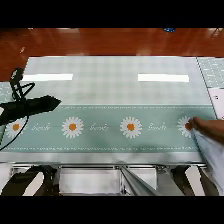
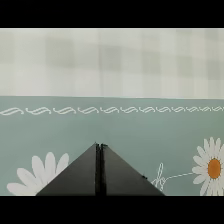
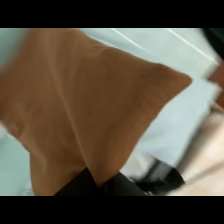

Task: Fold the shirts.

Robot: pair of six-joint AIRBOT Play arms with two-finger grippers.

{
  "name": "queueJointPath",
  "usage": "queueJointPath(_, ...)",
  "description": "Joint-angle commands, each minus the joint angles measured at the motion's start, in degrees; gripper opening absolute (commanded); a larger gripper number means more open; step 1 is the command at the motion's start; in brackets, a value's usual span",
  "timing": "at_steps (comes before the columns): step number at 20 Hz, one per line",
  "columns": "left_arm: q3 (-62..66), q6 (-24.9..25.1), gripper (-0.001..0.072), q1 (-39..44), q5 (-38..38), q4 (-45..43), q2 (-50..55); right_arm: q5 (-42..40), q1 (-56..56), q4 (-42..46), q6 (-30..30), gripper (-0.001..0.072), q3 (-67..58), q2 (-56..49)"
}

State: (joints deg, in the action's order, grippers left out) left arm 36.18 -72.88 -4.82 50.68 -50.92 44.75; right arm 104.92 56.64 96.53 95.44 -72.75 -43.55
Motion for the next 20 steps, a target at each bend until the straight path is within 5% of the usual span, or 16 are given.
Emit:
queueJointPath(1,0.0,0.0,0.0022,1.03,-1.86,-0.02,0.68,1.53,7.87,9.81,-0.42,0.0105,12.17,6.91)
queueJointPath(2,0.0,0.02,0.0022,1.03,-1.81,-0.02,1.27,1.44,7.98,12.37,1.27,0.0346,14.29,7.61)
queueJointPath(3,0.0,0.02,0.0022,1.03,-1.84,-0.02,1.99,1.4,7.98,13.2,1.36,0.0414,15.54,7.65)
queueJointPath(6,0.02,0.02,0.0022,1.03,-4.04,-0.02,4.33,-1.66,7.93,11.89,1.14,0.0414,16.02,7.61)
queueJointPath(8,1.2,0.02,0.0022,0.92,-5.31,-0.02,5.86,-4.94,7.93,5.79,0.79,0.0389,14.84,5.92)
queueJointPath(10,5.92,0.02,0.0022,0.92,-5.05,-0.02,7.72,-8.72,6.1,-9.84,-1.18,0.0082,9.64,1.62)
queueJointPath(11,9.7,0.0,0.0022,0.92,-4.85,-0.02,8.7,-11.1,3.8,-18.12,-1.66,0.0021,6.45,-0.76)
queueJointPath(15,28.81,-1.64,0.002,3.96,-2.05,-0.02,14.84,-30.88,-19.47,-45.18,-0.2,0.0021,0.26,-8.72)
queueJointPath(17,36.7,-1.92,0.0021,8.2,4.02,-0.04,19.85,-39.47,-39.69,-39.89,-1.29,0.0021,0.26,-12.37)
queueJointPath(20,40.15,-1.9,0.0021,11.17,14.27,-2.67,25.42,-40.87,-65.96,-15.96,-1.09,0.0021,0.26,-20.22)
